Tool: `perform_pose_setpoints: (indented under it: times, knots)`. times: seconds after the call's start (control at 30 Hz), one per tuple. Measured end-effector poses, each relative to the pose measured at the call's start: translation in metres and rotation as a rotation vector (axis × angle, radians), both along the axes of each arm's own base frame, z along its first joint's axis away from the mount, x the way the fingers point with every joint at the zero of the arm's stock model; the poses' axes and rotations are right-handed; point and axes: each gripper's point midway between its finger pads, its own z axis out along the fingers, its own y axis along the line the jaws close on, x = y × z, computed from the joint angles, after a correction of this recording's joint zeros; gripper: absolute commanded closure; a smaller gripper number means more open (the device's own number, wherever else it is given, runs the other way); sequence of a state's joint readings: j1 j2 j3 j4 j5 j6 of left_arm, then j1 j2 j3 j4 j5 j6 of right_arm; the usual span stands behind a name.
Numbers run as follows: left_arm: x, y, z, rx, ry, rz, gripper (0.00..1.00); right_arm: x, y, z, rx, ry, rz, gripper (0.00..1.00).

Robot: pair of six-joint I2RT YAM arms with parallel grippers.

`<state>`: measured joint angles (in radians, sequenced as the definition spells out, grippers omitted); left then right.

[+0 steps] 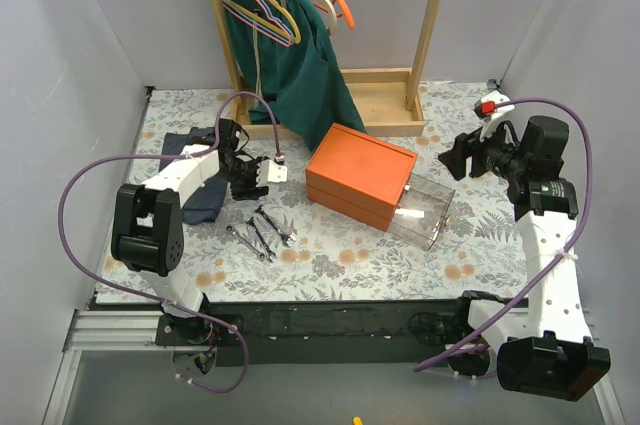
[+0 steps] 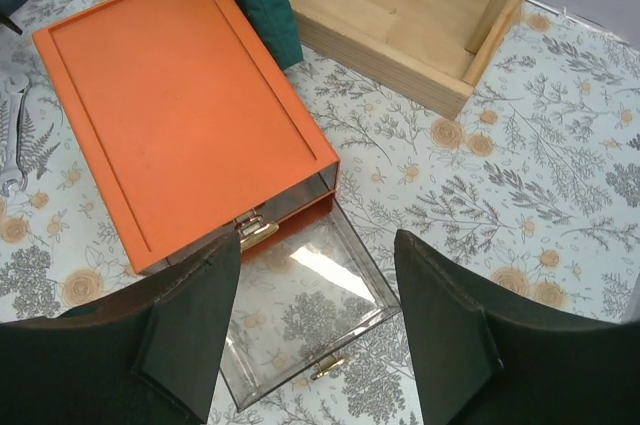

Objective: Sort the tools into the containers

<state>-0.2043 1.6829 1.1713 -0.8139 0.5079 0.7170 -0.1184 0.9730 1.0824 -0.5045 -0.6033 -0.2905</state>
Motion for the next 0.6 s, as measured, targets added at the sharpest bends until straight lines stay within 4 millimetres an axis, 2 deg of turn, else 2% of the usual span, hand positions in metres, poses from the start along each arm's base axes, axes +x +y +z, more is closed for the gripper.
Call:
perform_pose_setpoints:
  times: [0.17, 0.27, 0.43, 0.6]
  knots:
    - [0.016, -0.001, -0.007, 0.028, -0.050, -0.092, 0.62, 0.011, 0.015, -0.003, -0.006, -0.012, 0.061, 0.30]
    - [0.015, 0.001, -0.017, 0.059, -0.046, -0.138, 0.66, 0.015, 0.028, -0.005, -0.008, -0.016, 0.106, 0.30]
    - [0.013, 0.004, -0.026, 0.097, -0.055, -0.209, 0.66, 0.013, 0.050, -0.001, -0.001, -0.037, 0.167, 0.30]
    - [0.006, 0.003, -0.034, 0.111, -0.051, -0.253, 0.69, 0.017, 0.052, -0.001, 0.011, -0.031, 0.153, 0.31]
